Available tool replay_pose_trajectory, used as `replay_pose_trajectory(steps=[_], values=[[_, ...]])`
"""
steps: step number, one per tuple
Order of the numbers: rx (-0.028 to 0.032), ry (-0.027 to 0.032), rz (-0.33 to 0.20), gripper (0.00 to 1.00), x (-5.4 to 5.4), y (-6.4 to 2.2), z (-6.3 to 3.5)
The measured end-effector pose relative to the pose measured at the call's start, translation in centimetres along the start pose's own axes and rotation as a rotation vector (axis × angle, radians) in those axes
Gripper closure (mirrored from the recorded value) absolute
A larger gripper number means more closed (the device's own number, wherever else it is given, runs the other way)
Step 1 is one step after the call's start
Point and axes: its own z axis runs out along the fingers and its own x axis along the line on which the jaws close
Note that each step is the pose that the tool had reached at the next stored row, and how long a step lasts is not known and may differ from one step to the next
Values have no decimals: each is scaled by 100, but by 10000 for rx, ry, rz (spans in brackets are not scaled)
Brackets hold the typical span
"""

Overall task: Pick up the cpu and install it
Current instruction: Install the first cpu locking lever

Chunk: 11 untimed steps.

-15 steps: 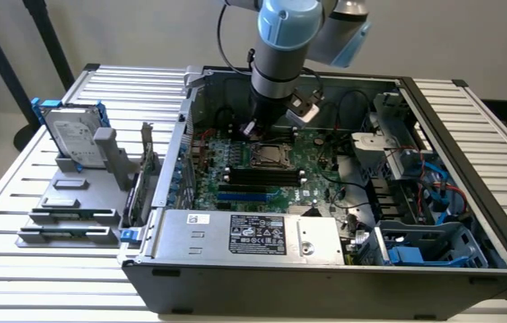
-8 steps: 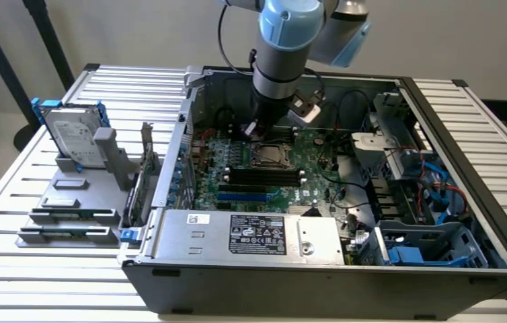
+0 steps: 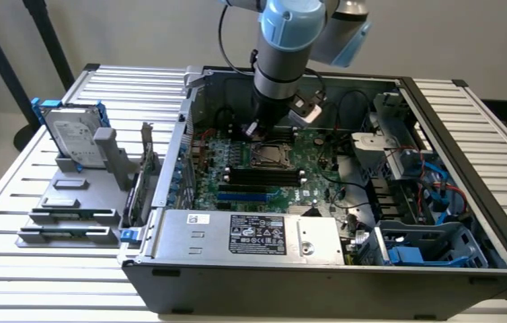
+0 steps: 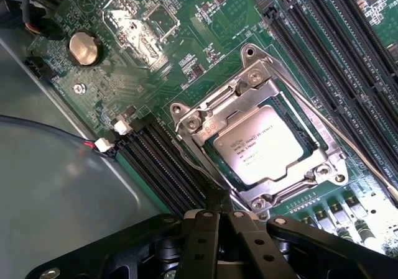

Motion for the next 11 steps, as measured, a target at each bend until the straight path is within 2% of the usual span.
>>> replay_pose_trajectory(steps=[11], values=[[-17,-19,1,89,13,18,5]])
